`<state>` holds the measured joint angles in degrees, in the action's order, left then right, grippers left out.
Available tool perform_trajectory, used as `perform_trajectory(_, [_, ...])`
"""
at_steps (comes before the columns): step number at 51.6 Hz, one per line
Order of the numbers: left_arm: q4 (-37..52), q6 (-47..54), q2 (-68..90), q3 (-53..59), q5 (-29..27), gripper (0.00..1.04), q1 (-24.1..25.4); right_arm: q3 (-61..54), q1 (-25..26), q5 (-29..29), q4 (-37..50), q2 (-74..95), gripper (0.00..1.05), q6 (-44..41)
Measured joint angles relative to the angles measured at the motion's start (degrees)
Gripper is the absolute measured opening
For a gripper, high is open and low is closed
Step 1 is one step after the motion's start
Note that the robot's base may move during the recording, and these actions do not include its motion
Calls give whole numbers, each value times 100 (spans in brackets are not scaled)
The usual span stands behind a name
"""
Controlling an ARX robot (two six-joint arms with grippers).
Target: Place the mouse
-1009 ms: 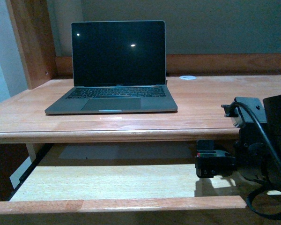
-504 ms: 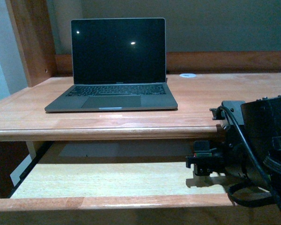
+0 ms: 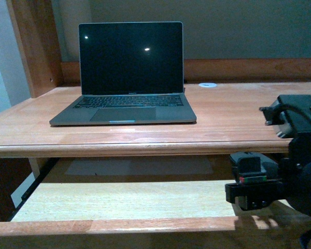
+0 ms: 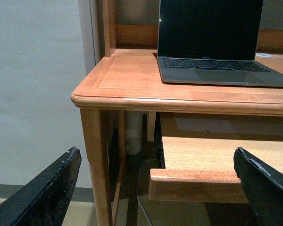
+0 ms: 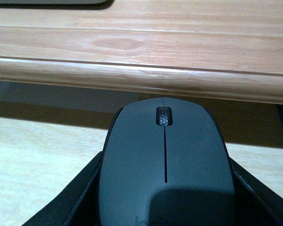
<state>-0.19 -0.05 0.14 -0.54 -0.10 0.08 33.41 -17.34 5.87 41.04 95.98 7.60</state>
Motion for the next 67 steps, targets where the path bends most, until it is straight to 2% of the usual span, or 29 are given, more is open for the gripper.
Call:
perform_trajectory(9, [-2,0,0,0,0,98,2,-546,-103,85,-55,-935,63,-57])
perform_trajectory(27, [-7,0,0,-2,-9,98,0,-527,-92,162,50,-686,63,-31])
perform_trajectory(35, [15,-2,0,0,0,98,-2,-186,-42,227,101,-332,63,72])
perform_trajectory(41, [13,-2,0,0,7,98,-7,409,-66,531,334,256,63,229])
perform_trajectory(50, [4,-2,0,0,4,98,-2,369,-81,540,310,306,63,269])
perform_trajectory(57, [0,-2,0,0,0,98,-2,490,-118,354,225,461,63,361])
perform_trajectory(67, [0,-2,0,-2,-9,98,-2,1652,111,166,-240,1552,63,501])
